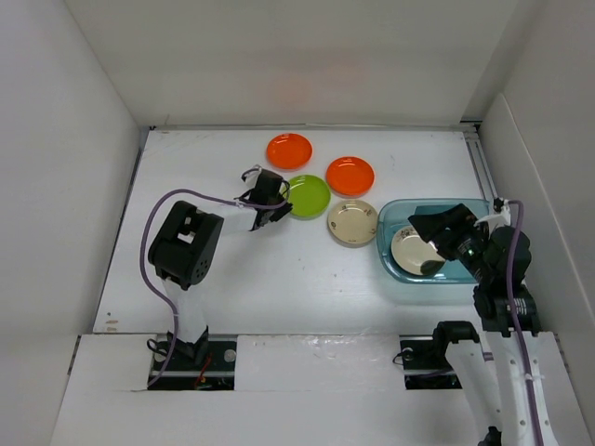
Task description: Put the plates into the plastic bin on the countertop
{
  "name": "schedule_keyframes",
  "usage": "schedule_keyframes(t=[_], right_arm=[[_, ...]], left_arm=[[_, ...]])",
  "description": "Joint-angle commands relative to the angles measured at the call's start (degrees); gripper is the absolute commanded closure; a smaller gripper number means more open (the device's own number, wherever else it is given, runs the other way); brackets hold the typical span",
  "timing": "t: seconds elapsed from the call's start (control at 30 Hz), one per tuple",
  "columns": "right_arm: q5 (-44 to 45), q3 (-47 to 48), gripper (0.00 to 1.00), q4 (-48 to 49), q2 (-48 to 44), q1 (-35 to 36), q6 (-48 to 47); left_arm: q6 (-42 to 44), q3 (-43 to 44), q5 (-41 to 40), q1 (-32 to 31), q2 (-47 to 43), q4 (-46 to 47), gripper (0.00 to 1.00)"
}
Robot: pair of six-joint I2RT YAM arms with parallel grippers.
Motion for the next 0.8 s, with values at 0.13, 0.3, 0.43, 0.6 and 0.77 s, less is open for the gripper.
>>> schedule_keyframes(t=[0.13, 0.3, 0.43, 0.6, 0.77], right_arm=[[-0.19, 3.52, 0.13, 2.97, 1.22, 1.22, -1.48], [-12.46, -1.38, 0.13, 11.58, 3.16, 1.22, -3.41], [-18.29, -2.72, 0.13, 18.27, 9.21, 1.22, -6.05], [-22.26, -1.49, 0.13, 23.63, 20.02, 2.44, -8.6], [-21.39, 1.06, 0.14, 26.97, 27.94, 6.56, -8.6]], left_arm=[[-0.44, -1.59, -3.46, -0.14, -2.66, -8.95, 1.0], [4.55, -5.29, -7.32, -2.32, -16.29, -8.96, 1.0], [11.5, -4.68, -2.78, -3.74, -25.43, -10.36, 1.0], [18.01, -2.58, 10.49, -3.74, -30.28, -12.72, 1.0], [19.69, -3.79, 26.22, -3.74, -30.9, -8.7, 1.0]])
